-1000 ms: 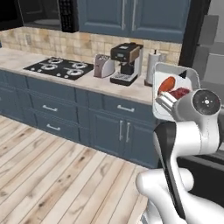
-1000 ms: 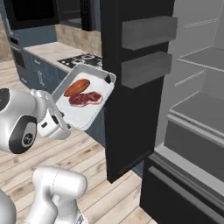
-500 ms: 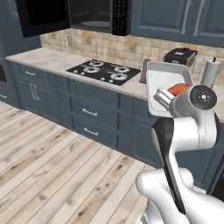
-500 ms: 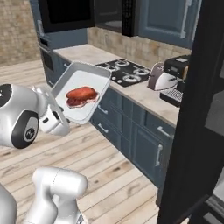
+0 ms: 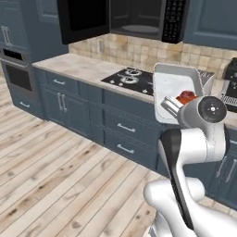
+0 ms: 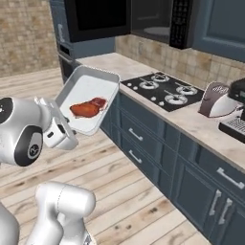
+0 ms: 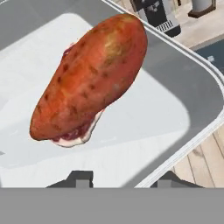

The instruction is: Place the tupperware containing the steak and sweet potato meal in the microwave. Close the microwave door and press the start button to reheat the meal.

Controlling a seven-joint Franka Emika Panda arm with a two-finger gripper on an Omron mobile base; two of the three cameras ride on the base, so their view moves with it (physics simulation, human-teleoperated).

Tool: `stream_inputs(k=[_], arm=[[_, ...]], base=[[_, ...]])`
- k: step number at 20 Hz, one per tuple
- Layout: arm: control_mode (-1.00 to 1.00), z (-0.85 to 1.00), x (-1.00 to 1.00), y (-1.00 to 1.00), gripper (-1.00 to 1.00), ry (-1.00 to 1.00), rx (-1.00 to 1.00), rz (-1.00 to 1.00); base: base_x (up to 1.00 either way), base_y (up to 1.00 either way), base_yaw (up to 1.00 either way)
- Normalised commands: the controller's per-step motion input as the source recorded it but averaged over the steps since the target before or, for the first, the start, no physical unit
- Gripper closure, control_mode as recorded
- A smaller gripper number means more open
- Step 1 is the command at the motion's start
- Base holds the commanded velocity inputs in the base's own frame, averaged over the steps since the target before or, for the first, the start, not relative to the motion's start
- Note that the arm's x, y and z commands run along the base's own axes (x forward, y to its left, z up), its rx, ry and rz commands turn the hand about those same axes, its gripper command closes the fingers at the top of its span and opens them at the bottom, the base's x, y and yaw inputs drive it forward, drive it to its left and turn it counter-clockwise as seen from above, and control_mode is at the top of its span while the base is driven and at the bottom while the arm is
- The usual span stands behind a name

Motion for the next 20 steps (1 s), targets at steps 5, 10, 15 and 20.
stream_inputs(k=[5,10,15,20], arm=[[1.00,0.00,0.00,0.00,1.00,0.00,0.00,0.00],[1.00,0.00,0.00,0.00,1.00,0.00,0.00,0.00],[1.00,0.00,0.00,0.00,1.00,0.00,0.00,0.00],[1.00,0.00,0.00,0.00,1.00,0.00,0.00,0.00]], base=[[0.74,0.22,0.00],[0.58,0.04,0.00],[0.48,0.00,0.00],[0.49,0.00,0.00]])
